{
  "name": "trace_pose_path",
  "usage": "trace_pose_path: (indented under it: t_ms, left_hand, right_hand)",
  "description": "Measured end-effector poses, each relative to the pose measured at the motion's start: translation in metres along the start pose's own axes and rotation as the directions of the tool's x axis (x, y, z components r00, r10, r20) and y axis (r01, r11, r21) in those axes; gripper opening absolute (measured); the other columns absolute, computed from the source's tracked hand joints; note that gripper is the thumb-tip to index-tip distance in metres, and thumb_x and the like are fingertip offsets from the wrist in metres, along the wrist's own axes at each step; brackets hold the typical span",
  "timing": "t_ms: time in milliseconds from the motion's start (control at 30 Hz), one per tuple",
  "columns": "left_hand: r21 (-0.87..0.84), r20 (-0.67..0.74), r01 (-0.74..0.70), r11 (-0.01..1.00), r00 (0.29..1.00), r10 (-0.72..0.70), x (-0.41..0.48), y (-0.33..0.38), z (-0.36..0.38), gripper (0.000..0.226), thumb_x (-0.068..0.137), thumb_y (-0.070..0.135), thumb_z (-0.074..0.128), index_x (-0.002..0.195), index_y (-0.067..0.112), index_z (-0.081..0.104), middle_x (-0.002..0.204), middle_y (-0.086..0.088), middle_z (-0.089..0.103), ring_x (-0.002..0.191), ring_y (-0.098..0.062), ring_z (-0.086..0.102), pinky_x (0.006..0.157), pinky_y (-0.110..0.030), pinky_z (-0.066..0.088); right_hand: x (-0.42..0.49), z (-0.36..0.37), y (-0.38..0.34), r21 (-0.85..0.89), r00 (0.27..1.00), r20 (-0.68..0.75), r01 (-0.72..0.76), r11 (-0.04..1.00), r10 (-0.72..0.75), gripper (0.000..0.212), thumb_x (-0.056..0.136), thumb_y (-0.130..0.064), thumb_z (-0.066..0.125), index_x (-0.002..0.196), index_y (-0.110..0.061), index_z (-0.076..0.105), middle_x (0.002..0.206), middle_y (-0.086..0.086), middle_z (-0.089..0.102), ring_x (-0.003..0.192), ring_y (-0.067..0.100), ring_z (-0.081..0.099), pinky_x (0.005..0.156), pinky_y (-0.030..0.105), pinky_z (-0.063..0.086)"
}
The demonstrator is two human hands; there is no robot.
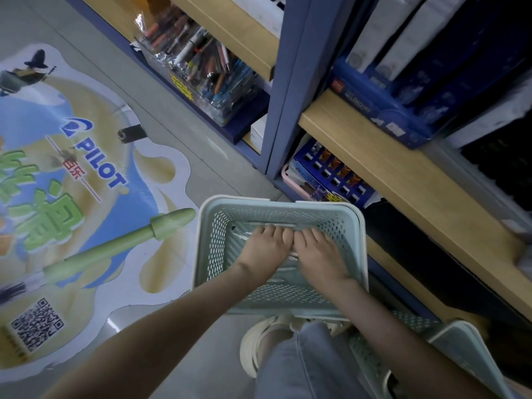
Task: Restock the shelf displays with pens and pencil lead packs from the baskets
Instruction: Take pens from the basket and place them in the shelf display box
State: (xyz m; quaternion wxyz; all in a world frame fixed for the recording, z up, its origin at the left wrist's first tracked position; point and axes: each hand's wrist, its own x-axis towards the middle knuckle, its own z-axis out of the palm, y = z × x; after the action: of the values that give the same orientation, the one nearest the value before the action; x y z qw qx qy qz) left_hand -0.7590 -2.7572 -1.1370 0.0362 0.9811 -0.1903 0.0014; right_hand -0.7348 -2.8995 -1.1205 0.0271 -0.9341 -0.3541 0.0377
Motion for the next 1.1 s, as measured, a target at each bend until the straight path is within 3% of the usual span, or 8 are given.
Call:
trace_pose_path:
  t_ms: [100, 200, 300, 367, 433, 667, 933, 1100]
  left_hand:
    - [0.062, 0.031, -0.038, 0.997, 0.999, 0.036, 0.001, -0.002, -0.022, 0.026, 0.065, 0.01, 0.054, 0.082, 0.016, 0.036, 0.061, 0.0, 0.058, 0.053, -0.018, 0.056, 0.051, -0.026, 0.044]
    - [0.097, 0.079, -0.044, 0.994, 0.996, 0.037, -0.001, -0.001, -0.062, 0.022, 0.066, 0.009, 0.046, 0.084, 0.015, 0.035, 0.062, -0.002, 0.059, 0.053, -0.019, 0.057, 0.051, -0.025, 0.044]
    - [0.172, 0.13, -0.057, 0.984, 0.991, 0.035, -0.004, -0.001, -0.118, 0.03, 0.073, 0.001, 0.045, 0.1, 0.01, 0.038, 0.092, -0.007, 0.063, 0.08, -0.024, 0.062, 0.069, -0.031, 0.047]
    - [0.218, 0.165, -0.026, 0.976, 0.986, -0.01, -0.008, 0.0, -0.149, 0.039, 0.075, -0.001, 0.056, 0.111, 0.005, 0.041, 0.106, -0.012, 0.058, 0.094, -0.029, 0.059, 0.079, -0.034, 0.046]
    - [0.259, 0.077, 0.005, 0.966, 0.997, -0.026, -0.011, 0.003, -0.195, 0.059, 0.049, 0.005, 0.08, 0.096, 0.007, 0.045, 0.083, -0.009, 0.062, 0.072, -0.024, 0.061, 0.062, -0.032, 0.048]
    - [0.304, -0.241, -0.004, 0.953, 0.967, 0.08, -0.026, 0.032, -0.296, 0.06, 0.036, 0.003, 0.082, 0.083, 0.01, 0.044, 0.066, -0.005, 0.058, 0.056, -0.022, 0.057, 0.049, -0.027, 0.041]
    - [0.038, -0.372, -0.236, 0.971, 0.898, 0.233, -0.02, 0.116, -0.387, 0.039, 0.062, 0.002, 0.077, 0.085, 0.009, 0.046, 0.075, -0.008, 0.057, 0.066, -0.027, 0.058, 0.053, -0.031, 0.041]
    - [-0.313, -0.255, -0.375, 0.872, 0.918, 0.304, -0.01, 0.192, -0.429, 0.023, 0.096, 0.024, 0.052, 0.11, 0.01, 0.041, 0.084, 0.0, 0.046, 0.072, -0.02, 0.047, 0.057, -0.035, 0.03]
  right_hand:
    - [0.0, -0.028, 0.003, 0.084, 0.994, 0.113, -0.026, 0.996, 0.017, 0.043, 0.048, -0.011, 0.084, 0.085, -0.011, 0.062, 0.081, 0.005, 0.063, 0.075, 0.023, 0.062, 0.067, 0.03, 0.051]
    - [-0.006, -0.071, 0.01, 0.129, 0.965, 0.259, -0.082, 0.988, 0.046, 0.043, 0.08, -0.021, 0.067, 0.119, -0.015, 0.05, 0.115, 0.002, 0.056, 0.109, 0.022, 0.051, 0.088, 0.032, 0.041]
    - [-0.015, -0.122, 0.013, 0.222, 0.943, 0.311, -0.193, 0.956, 0.118, 0.054, 0.089, -0.025, 0.058, 0.138, -0.022, 0.034, 0.128, 0.0, 0.05, 0.109, 0.022, 0.052, 0.08, 0.033, 0.044]
    - [-0.024, -0.158, 0.014, 0.307, 0.938, 0.304, -0.26, 0.915, 0.165, 0.055, 0.09, -0.023, 0.058, 0.138, -0.026, 0.032, 0.124, -0.001, 0.053, 0.098, 0.018, 0.057, 0.07, 0.031, 0.046]
    - [-0.035, -0.191, 0.014, 0.393, 0.935, 0.295, -0.307, 0.867, 0.198, 0.05, 0.091, -0.021, 0.057, 0.135, -0.03, 0.035, 0.118, -0.004, 0.057, 0.093, 0.013, 0.057, 0.073, 0.032, 0.049]
    - [-0.09, -0.301, -0.011, 0.657, 0.95, -0.01, -0.228, 0.719, 0.311, 0.05, 0.087, -0.001, 0.057, 0.114, -0.042, 0.046, 0.093, -0.001, 0.06, 0.076, 0.009, 0.056, 0.075, 0.02, 0.043]
    - [-0.188, -0.378, -0.025, 0.958, 0.697, -0.249, 0.075, 0.276, 0.673, 0.024, 0.084, 0.006, 0.062, 0.088, -0.018, 0.062, 0.072, -0.005, 0.068, 0.063, 0.01, 0.065, 0.06, 0.024, 0.051]
    - [-0.255, -0.408, -0.014, 0.938, 0.524, -0.343, 0.229, 0.259, 0.779, 0.015, 0.086, 0.0, 0.061, 0.093, -0.012, 0.064, 0.077, -0.003, 0.068, 0.07, 0.013, 0.06, 0.066, 0.026, 0.049]
